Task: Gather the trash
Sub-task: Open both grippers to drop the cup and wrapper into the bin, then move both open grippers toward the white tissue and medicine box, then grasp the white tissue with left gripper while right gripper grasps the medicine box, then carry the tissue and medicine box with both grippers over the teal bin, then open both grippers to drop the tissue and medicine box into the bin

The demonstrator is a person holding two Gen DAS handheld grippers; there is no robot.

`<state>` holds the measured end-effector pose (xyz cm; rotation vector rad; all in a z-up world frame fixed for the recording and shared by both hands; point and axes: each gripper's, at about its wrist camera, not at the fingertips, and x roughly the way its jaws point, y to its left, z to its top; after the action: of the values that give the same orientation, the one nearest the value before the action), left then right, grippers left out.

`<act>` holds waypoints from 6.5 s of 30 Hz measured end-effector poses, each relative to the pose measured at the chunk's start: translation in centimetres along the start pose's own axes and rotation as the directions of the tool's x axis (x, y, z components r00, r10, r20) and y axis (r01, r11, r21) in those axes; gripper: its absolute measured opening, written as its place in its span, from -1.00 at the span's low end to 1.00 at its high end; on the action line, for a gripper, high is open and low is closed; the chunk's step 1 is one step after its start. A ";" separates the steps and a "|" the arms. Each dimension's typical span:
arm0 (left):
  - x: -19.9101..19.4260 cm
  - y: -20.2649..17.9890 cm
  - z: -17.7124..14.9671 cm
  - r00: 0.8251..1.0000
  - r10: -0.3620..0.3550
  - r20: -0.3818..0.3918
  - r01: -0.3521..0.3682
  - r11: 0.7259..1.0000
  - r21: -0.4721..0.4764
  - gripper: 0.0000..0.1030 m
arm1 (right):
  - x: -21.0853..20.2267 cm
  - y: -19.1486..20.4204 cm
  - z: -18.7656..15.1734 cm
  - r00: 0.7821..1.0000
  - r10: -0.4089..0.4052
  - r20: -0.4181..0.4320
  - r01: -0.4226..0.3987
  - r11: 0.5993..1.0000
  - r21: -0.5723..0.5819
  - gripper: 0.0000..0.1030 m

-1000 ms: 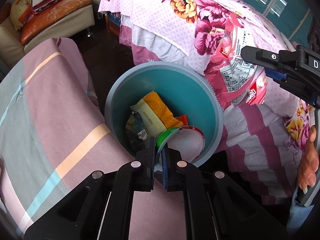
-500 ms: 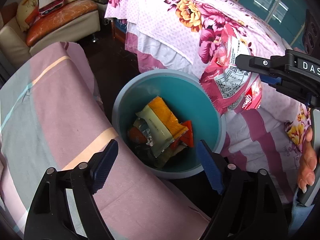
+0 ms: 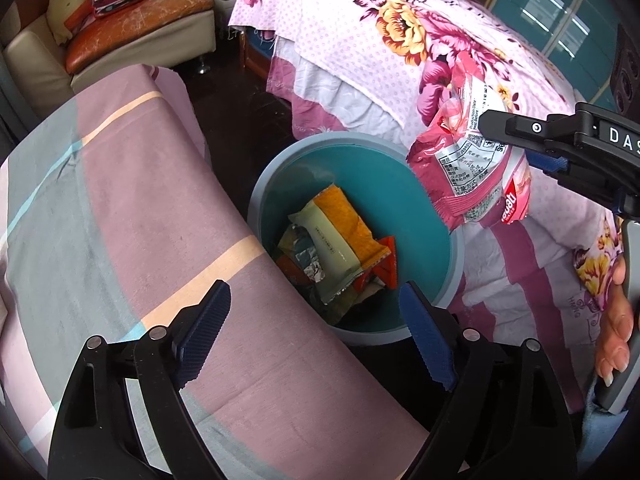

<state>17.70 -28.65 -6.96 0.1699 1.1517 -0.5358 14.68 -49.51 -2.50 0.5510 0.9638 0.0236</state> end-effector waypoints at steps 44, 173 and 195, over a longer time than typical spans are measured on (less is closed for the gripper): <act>-4.7 10.1 -4.8 0.998 -0.003 0.070 0.017 0.979 -0.204 0.71 | 3.3 10.7 -3.1 0.990 -0.058 -0.131 0.040 0.990 -0.136 0.47; -6.9 6.4 -2.9 0.990 0.115 0.076 -0.107 0.989 -0.104 -0.77 | 0.3 9.2 -3.5 0.994 0.057 -0.096 -0.082 0.956 -0.282 0.27; 0.3 -0.6 1.8 0.999 -0.035 0.005 0.036 0.999 -0.016 -0.76 | 0.7 -0.3 -1.5 0.996 -0.028 -0.082 0.018 0.993 -0.119 0.27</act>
<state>18.96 -29.91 -6.43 0.1344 1.1559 -0.5578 13.79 -48.95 -3.83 0.4325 1.0426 0.0834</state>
